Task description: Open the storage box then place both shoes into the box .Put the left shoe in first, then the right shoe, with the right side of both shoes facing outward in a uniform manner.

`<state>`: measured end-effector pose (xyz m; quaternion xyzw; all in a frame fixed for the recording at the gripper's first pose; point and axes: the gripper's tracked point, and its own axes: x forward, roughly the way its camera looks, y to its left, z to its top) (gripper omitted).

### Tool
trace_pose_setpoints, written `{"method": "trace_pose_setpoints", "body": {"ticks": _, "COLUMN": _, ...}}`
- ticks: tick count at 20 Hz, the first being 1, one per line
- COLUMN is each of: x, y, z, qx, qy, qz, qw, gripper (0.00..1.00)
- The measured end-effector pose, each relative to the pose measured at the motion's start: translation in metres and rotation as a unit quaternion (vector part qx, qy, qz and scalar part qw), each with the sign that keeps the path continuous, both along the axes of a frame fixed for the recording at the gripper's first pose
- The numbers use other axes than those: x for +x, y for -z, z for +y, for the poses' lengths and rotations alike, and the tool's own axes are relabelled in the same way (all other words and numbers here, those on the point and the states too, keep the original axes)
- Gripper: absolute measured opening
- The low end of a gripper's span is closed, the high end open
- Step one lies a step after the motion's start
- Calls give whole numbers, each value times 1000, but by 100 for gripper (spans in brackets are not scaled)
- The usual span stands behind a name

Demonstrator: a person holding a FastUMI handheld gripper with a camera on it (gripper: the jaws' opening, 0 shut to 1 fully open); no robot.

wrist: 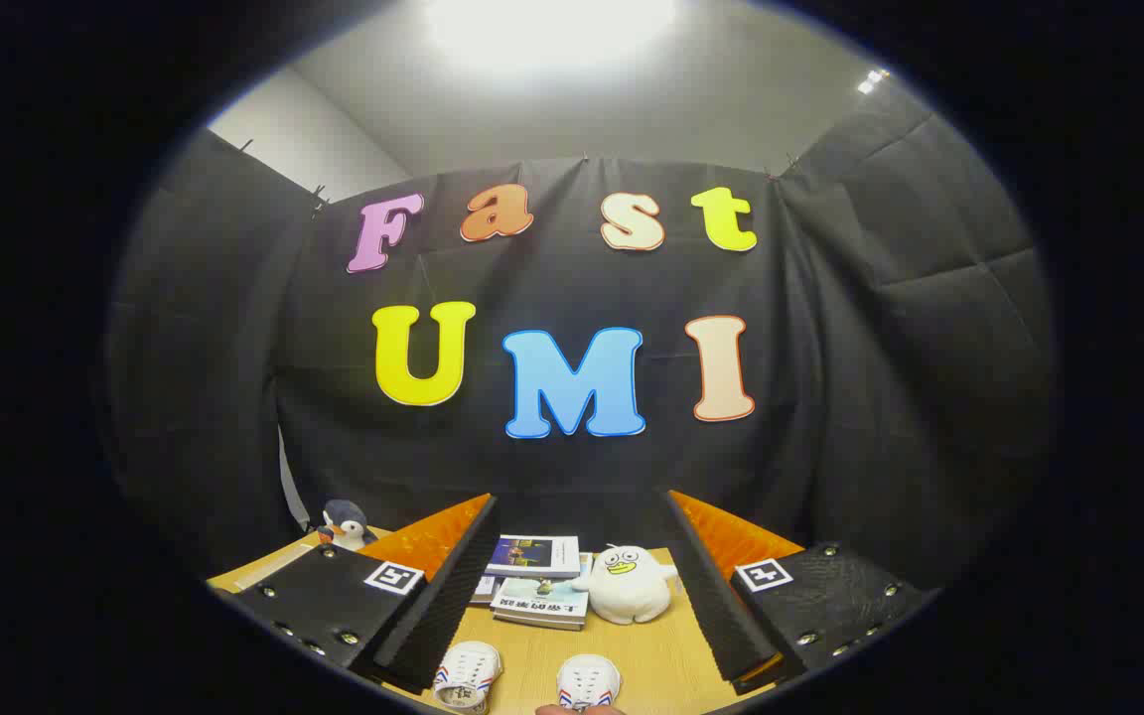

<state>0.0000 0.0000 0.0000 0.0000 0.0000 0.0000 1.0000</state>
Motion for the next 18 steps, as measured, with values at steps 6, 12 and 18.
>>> {"method": "trace_pose_setpoints", "body": {"ticks": 6, "x": -11, "y": -4, "z": 13, "qx": -12, "qy": 8, "qz": 5, "qw": 1000, "gripper": 99}}
{"method": "trace_pose_setpoints", "body": {"ticks": 12, "x": -27, "y": -10, "z": 35, "qx": -23, "qy": 19, "qz": -4, "qw": 1000, "gripper": 99}}
{"method": "trace_pose_setpoints", "body": {"ticks": 18, "x": -32, "y": -4, "z": 56, "qx": -16, "qy": 20, "qz": 1, "qw": 1000, "gripper": 99}}
